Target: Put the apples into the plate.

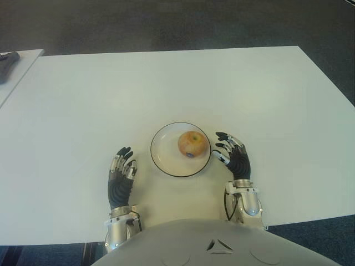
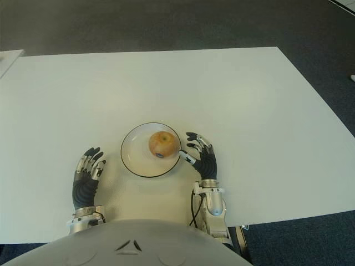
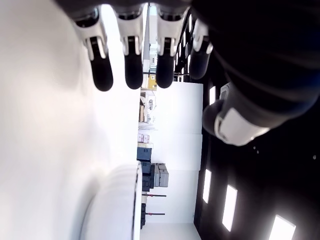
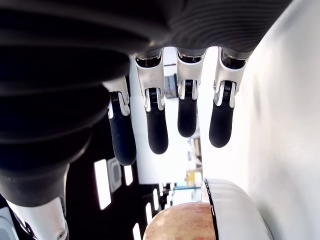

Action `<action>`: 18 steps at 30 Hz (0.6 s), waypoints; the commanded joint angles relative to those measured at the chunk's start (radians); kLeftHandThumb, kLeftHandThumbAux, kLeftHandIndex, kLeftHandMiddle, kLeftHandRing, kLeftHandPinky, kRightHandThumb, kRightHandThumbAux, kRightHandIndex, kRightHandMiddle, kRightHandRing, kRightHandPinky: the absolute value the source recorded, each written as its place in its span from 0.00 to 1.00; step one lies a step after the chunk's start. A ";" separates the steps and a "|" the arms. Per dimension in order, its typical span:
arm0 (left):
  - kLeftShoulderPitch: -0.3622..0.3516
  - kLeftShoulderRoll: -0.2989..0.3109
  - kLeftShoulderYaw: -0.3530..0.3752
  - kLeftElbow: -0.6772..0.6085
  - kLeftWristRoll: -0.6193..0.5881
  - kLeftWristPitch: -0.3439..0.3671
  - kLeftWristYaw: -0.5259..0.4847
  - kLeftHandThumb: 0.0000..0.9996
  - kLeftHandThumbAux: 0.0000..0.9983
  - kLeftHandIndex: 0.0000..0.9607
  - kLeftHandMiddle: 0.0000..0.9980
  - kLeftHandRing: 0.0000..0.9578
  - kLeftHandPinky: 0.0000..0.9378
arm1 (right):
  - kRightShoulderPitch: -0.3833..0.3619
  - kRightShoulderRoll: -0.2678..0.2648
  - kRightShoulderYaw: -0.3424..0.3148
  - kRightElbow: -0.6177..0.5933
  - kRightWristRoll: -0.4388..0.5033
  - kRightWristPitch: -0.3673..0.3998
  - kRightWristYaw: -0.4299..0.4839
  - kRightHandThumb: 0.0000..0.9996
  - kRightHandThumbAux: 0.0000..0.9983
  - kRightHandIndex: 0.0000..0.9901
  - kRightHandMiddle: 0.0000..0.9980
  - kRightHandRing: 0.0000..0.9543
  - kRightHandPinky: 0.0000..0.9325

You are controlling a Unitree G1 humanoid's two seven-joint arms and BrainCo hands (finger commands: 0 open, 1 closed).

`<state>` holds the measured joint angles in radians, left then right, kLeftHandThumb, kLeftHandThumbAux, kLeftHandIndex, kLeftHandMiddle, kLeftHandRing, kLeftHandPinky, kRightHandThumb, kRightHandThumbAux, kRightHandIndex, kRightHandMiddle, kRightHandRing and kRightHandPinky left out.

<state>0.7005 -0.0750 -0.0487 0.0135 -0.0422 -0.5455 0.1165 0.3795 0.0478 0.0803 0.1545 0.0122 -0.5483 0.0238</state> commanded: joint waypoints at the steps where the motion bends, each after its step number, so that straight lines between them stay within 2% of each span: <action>1: 0.071 -0.016 -0.005 0.031 0.002 0.092 0.000 0.29 0.65 0.17 0.18 0.20 0.26 | 0.087 -0.008 -0.011 0.057 0.008 0.061 0.004 0.69 0.73 0.41 0.31 0.33 0.36; 18: 0.098 -0.019 -0.036 -0.002 0.020 0.079 0.000 0.30 0.63 0.18 0.18 0.20 0.25 | 0.111 -0.029 -0.017 0.019 0.003 0.066 0.022 0.68 0.73 0.41 0.31 0.32 0.36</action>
<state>0.7517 -0.0730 -0.0699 -0.0292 -0.0348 -0.5295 0.1166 0.4304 0.0280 0.0782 0.1142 0.0102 -0.5481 0.0474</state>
